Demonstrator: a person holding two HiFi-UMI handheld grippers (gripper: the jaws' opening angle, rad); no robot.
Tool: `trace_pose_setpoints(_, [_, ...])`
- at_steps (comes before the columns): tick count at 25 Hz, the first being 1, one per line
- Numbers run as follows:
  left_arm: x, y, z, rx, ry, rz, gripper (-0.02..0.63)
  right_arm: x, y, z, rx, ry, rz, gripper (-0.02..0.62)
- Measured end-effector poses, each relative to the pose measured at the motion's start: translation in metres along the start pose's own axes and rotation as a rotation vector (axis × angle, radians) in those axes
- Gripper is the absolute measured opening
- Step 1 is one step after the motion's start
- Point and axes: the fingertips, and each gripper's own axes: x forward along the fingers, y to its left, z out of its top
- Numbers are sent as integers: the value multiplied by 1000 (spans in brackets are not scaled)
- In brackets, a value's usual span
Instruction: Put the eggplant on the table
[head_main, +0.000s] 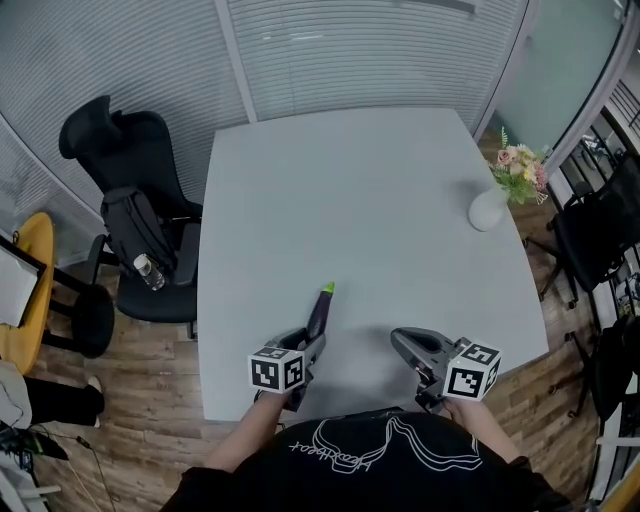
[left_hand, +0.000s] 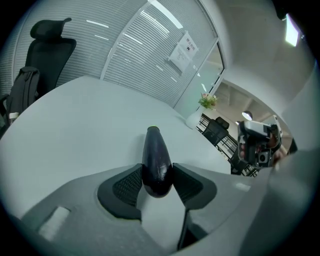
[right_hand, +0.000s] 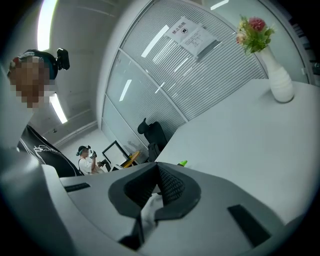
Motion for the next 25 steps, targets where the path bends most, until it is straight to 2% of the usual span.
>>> trace_pose_setpoints(11, [13, 7, -15, 6, 42, 4, 198, -6, -5, 0, 7, -10, -27, 9])
trace_pose_setpoints(20, [16, 5, -16, 25, 46, 5, 198, -19, -5, -1, 14, -34, -42, 9])
trace_pose_setpoints(25, [17, 6, -16, 8, 44, 4, 198, -25, -7, -5, 20, -37, -49, 9])
